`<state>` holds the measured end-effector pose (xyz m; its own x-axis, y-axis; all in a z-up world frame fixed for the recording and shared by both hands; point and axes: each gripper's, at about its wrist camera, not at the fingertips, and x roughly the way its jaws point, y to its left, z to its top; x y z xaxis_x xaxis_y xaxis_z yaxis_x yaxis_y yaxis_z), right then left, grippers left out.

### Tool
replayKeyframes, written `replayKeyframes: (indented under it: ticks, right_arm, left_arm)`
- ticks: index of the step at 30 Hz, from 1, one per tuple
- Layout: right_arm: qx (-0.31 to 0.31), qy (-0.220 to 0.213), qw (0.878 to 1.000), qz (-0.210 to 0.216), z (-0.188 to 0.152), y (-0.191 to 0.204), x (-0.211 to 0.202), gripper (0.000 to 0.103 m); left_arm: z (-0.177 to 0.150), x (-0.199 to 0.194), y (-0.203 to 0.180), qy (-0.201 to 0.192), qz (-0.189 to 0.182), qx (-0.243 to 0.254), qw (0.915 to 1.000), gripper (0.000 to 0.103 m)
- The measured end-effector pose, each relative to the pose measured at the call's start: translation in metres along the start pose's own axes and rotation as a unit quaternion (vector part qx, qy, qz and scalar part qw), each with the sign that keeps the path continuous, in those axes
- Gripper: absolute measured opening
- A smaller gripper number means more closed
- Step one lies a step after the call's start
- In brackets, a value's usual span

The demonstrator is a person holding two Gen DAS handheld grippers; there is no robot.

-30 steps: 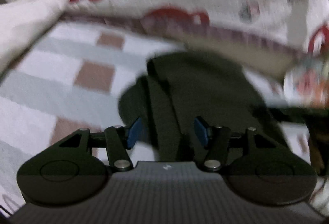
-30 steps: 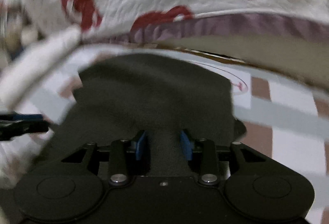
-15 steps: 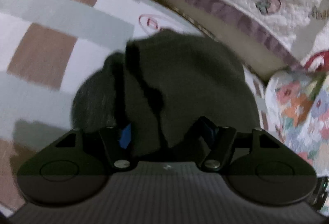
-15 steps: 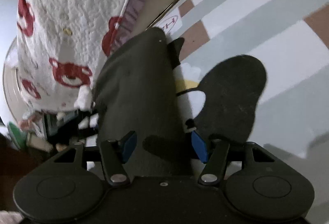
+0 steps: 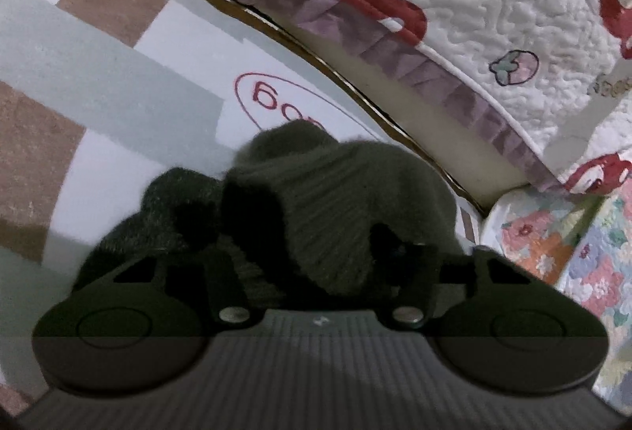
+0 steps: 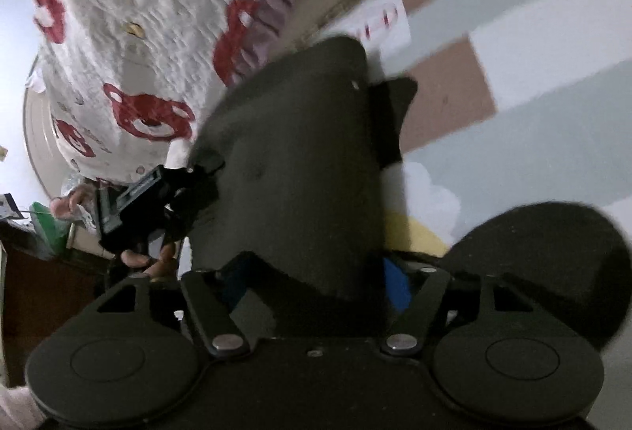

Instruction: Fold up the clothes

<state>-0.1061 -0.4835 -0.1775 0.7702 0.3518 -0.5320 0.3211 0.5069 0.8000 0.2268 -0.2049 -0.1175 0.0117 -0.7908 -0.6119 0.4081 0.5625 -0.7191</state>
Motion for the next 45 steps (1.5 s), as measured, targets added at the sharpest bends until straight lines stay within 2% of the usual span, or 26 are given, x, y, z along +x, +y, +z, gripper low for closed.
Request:
replayKeyframes:
  ticks: [2, 3, 4, 5, 7, 9, 11, 12, 14, 17, 19, 22, 23, 27, 29, 33, 36, 38, 40, 45]
  right_arm:
    - [0.006, 0.012, 1.0, 0.01, 0.008, -0.001, 0.011, 0.083]
    - [0.002, 0.014, 1.0, 0.007, 0.015, 0.003, 0.016, 0.083]
    - [-0.024, 0.01, 1.0, 0.002, 0.017, 0.012, 0.018, 0.078]
    - [-0.05, 0.006, 0.999, -0.003, 0.02, 0.02, 0.021, 0.062]
    - [-0.098, -0.009, 0.995, 0.001, 0.024, 0.04, 0.018, 0.051]
    - [-0.141, -0.031, 0.989, 0.021, 0.028, 0.062, 0.008, 0.048]
    - [-0.177, -0.054, 0.983, 0.017, 0.032, 0.08, 0.001, 0.048]
    - [-0.207, -0.067, 0.976, -0.002, 0.036, 0.088, 0.0, 0.048]
    - [-0.22, -0.077, 0.972, -0.039, 0.046, 0.087, 0.007, 0.051]
    - [-0.182, -0.06, 0.977, -0.099, 0.061, 0.058, 0.033, 0.056]
    - [-0.157, -0.053, 0.98, -0.113, 0.063, 0.041, 0.045, 0.063]
    - [-0.148, -0.055, 0.983, -0.09, 0.065, 0.036, 0.041, 0.064]
    - [-0.152, -0.05, 0.983, -0.09, 0.066, 0.036, 0.04, 0.064]
    - [-0.141, -0.032, 0.986, -0.08, 0.07, 0.035, 0.035, 0.065]
    - [-0.121, -0.035, 0.99, -0.067, 0.067, 0.031, 0.027, 0.066]
    - [-0.09, -0.025, 0.994, -0.051, 0.057, 0.021, 0.026, 0.067]
    - [-0.06, -0.022, 0.997, -0.037, 0.05, 0.015, 0.021, 0.067]
    - [-0.058, -0.024, 0.997, -0.035, 0.041, 0.015, 0.015, 0.068]
    - [-0.051, -0.026, 0.998, -0.031, 0.031, 0.013, 0.01, 0.068]
    - [-0.03, -0.021, 0.999, -0.016, 0.011, 0.011, -0.002, 0.07]
  left_arm:
    - [-0.001, -0.004, -0.005, -0.003, 0.002, 0.017, 0.9998, 0.03]
    - [0.0, -0.006, -0.011, -0.007, 0.008, 0.036, 0.9993, 0.027]
    - [0.001, -0.009, -0.018, -0.011, 0.013, 0.055, 0.9983, 0.027]
    - [0.003, -0.014, -0.027, -0.02, 0.013, 0.073, 0.997, 0.025]
    - [0.008, -0.026, -0.044, -0.038, 0.013, 0.109, 0.9933, 0.025]
    - [0.016, -0.038, -0.059, -0.056, 0.001, 0.135, 0.9893, 0.025]
    - [0.027, -0.047, -0.07, -0.081, -0.008, 0.153, 0.9849, 0.025]
    - [0.034, -0.047, -0.069, -0.086, -0.011, 0.147, 0.9854, 0.026]
    - [0.05, -0.035, -0.052, -0.076, -0.004, 0.094, 0.9927, 0.027]
    - [0.056, 0.004, -0.014, -0.037, 0.032, 0.021, 0.9986, 0.027]
    - [0.055, 0.001, -0.015, -0.039, 0.045, 0.028, 0.9978, 0.027]
    - [0.053, -0.002, -0.016, -0.043, 0.064, 0.039, 0.9963, 0.034]
    - [0.052, -0.003, -0.016, -0.045, 0.07, 0.043, 0.9956, 0.042]
    - [0.049, -0.009, -0.017, -0.05, 0.093, 0.055, 0.9929, 0.047]
    - [0.035, -0.031, -0.011, -0.049, 0.064, 0.03, 0.9963, 0.051]
    - [-0.009, -0.059, 0.002, -0.011, 0.018, -0.006, 0.9998, 0.057]
    - [-0.045, -0.073, -0.001, 0.036, 0.003, 0.005, 0.9993, 0.065]
    - [-0.069, -0.083, -0.002, 0.036, -0.001, 0.005, 0.9993, 0.067]
    - [-0.088, -0.09, 0.002, 0.036, 0.0, -0.01, 0.9993, 0.068]
    - [-0.115, -0.092, 0.023, 0.087, -0.028, -0.058, 0.9942, 0.069]
